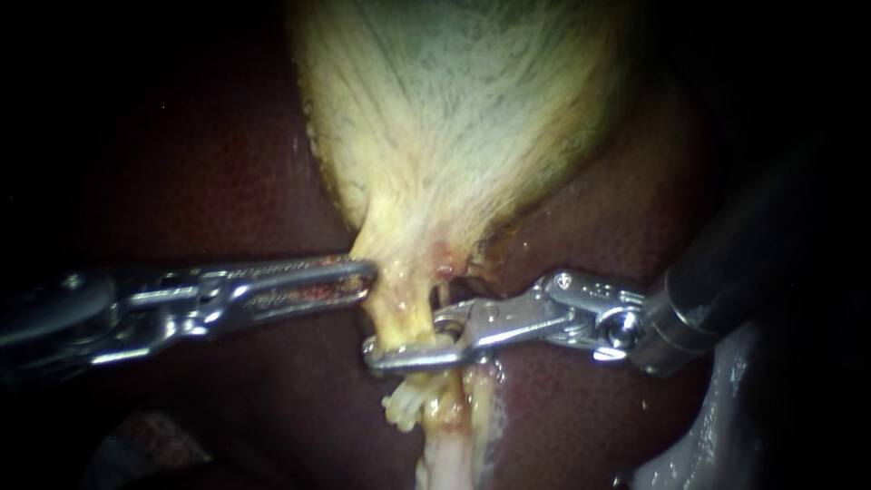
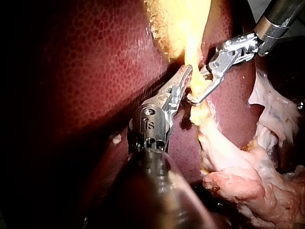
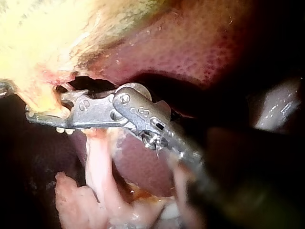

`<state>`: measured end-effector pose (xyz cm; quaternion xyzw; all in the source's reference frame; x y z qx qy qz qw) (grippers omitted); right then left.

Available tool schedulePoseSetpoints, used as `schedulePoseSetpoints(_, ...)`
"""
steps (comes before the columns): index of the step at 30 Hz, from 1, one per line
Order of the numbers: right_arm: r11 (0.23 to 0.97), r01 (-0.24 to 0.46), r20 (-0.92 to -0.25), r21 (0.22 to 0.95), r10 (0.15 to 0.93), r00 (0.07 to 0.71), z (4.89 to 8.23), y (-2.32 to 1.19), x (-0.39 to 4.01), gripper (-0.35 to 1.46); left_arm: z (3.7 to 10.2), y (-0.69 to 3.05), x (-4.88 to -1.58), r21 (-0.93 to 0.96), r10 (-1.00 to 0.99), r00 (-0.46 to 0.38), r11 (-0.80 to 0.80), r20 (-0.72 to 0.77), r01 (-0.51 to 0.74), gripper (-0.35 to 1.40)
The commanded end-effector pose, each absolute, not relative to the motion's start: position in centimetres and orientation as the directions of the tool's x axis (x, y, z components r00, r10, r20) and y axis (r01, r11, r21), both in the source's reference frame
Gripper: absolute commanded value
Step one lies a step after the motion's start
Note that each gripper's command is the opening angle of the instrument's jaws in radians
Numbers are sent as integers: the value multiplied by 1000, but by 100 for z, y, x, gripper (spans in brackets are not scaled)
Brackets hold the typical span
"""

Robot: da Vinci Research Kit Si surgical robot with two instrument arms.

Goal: Going back third clip left tube

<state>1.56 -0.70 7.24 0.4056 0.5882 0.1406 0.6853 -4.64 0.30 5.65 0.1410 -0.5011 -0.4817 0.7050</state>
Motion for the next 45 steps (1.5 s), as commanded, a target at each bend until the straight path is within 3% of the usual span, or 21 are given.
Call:
schedulePoseSetpoints(1, 631, 284, -692, 722, 670, 268, 724, -70, 156, -35, 564, 30, -464, 682, -820, 34, 497, 571, 537, -35)
schedulePoseSetpoints(8, 632, 284, -692, 721, 670, 268, 724, -71, 157, -34, 563, 29, -461, 682, -820, 35, 497, 571, 536, -35)
schedulePoseSetpoints(9, 632, 284, -692, 721, 670, 268, 724, -71, 158, -14, 563, 29, -460, 682, -820, 35, 497, 571, 536, -35)
schedulePoseSetpoints(13, 651, 281, -709, 705, 656, 261, 723, -71, 164, 30, 563, 29, -459, 684, -823, 31, 492, 567, 538, -35)
schedulePoseSetpoints(17, 714, 292, -771, 637, 590, 239, 727, -67, 175, 49, 563, 28, -459, 684, -823, 31, 492, 567, 538, -35)
schedulePoseSetpoints(26, 775, 268, -819, 573, 531, 217, 735, -58, 170, 57, 562, 27, -458, 684, -823, 31, 492, 567, 538, -35)
schedulePoseSetpoints(45, 780, 264, -823, 567, 526, 215, 724, -67, 118, 58, 561, 25, -452, 685, -823, 33, 494, 568, 536, -35)
